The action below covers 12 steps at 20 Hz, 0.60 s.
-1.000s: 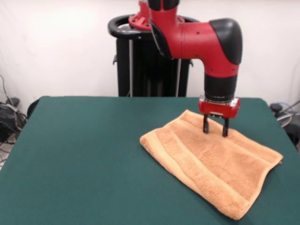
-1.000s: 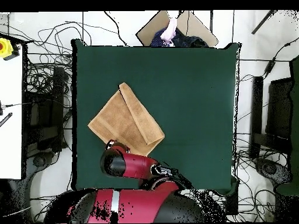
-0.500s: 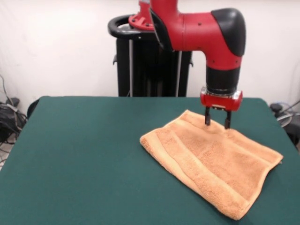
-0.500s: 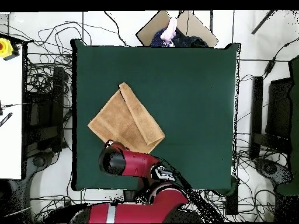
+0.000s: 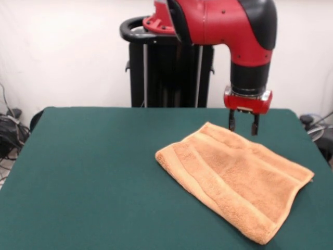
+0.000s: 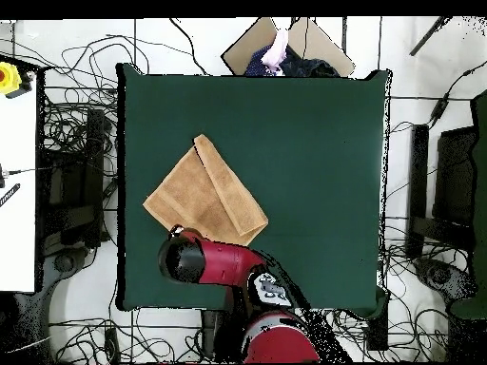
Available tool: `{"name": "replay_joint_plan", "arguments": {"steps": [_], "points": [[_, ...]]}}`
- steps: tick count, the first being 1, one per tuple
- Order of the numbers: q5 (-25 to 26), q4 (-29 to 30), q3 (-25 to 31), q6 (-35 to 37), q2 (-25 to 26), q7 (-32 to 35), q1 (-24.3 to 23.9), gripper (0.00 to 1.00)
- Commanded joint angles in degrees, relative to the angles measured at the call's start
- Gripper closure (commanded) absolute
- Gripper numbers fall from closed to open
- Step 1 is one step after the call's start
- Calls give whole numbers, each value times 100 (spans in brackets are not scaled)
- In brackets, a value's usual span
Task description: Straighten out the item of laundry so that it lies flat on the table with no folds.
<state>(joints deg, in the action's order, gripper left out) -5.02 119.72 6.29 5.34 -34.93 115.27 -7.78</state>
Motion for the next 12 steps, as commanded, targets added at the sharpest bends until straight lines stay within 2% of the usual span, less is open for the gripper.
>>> {"name": "replay_joint_plan", "arguments": {"steps": [1, 7, 12], "points": [[-33, -795, -399, -155, 543, 646, 91, 0], [-74, -1339, -1171, -598, 1043, 671, 496, 0], [-57, -1496, -1191, -613, 1191, 624, 377, 0]]}}
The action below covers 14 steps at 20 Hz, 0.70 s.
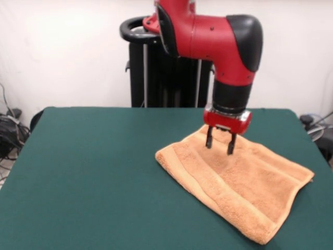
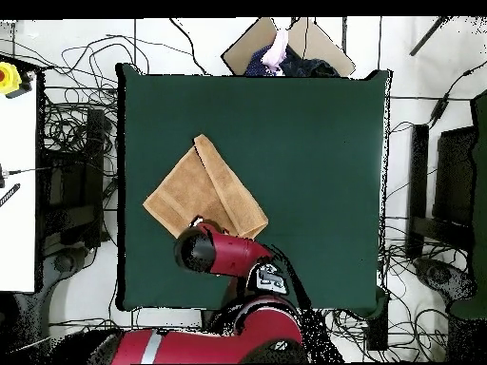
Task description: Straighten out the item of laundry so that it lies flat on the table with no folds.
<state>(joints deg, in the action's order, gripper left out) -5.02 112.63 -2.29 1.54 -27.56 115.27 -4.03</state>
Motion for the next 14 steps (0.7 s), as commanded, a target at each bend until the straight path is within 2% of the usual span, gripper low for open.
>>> {"name": "replay_joint_plan", "arguments": {"steps": [1, 8, 14], "points": [[-51, -827, -331, -247, 484, 611, -13, 0], [-51, -1030, -282, -112, 665, 580, -86, 0], [-104, -1269, -183, -341, 1145, 666, -106, 0]]}}
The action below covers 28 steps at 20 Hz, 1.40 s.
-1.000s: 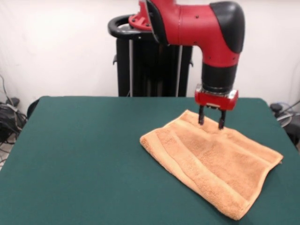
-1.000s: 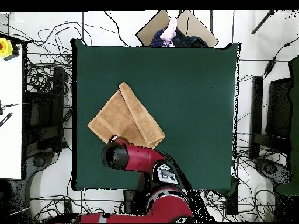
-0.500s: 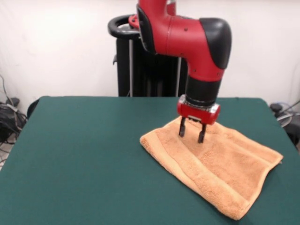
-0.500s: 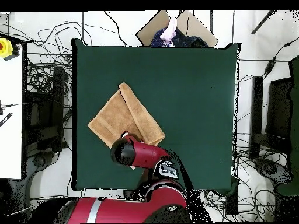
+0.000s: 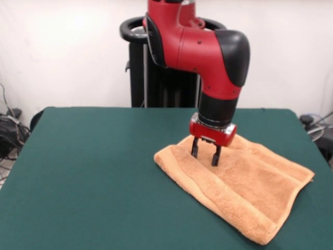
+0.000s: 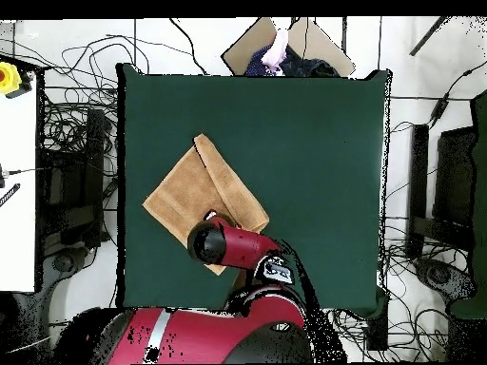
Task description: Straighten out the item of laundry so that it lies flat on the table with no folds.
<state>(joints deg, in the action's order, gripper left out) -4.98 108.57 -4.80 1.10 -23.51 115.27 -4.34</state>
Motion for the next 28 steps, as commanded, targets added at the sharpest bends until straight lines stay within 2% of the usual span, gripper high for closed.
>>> {"name": "replay_joint_plan", "arguments": {"steps": [1, 5, 10, 19, 28], "points": [[-122, -861, 83, -350, 788, 698, -56, 0], [-163, -842, 120, -489, 876, 787, -13, 0], [-62, -792, 320, -587, 844, 769, -196, 0], [14, -1150, 133, -391, 732, 548, -428, 0], [178, -1681, 361, -256, 912, 324, -930, 0]]}}
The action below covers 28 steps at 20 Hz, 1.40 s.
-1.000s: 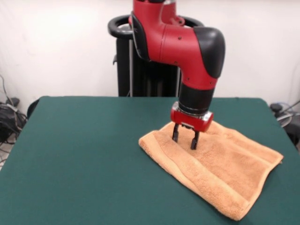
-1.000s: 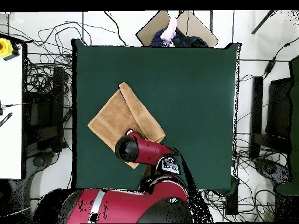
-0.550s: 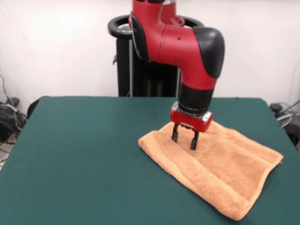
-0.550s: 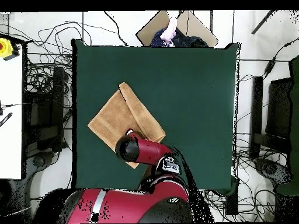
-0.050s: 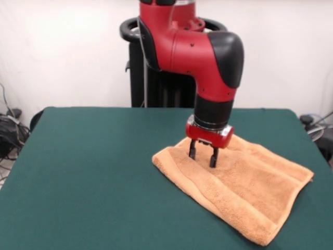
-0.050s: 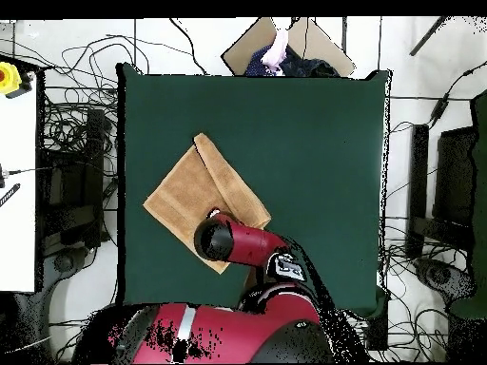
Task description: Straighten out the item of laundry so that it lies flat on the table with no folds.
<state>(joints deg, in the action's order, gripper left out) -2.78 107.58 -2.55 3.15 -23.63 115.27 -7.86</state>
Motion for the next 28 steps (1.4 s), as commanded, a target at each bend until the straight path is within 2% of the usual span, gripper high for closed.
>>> {"name": "replay_joint_plan", "arguments": {"steps": [1, 7, 13, 18, 28], "points": [[-18, -1670, 138, -435, 959, 294, -603, 0], [133, -2146, 269, -140, 1156, 248, -787, 0], [254, -2286, 421, 219, 1070, 285, -945, 0], [429, -2322, 516, 428, 935, 288, -1035, 0], [593, -2116, 365, 440, 712, 692, -846, 0]]}}
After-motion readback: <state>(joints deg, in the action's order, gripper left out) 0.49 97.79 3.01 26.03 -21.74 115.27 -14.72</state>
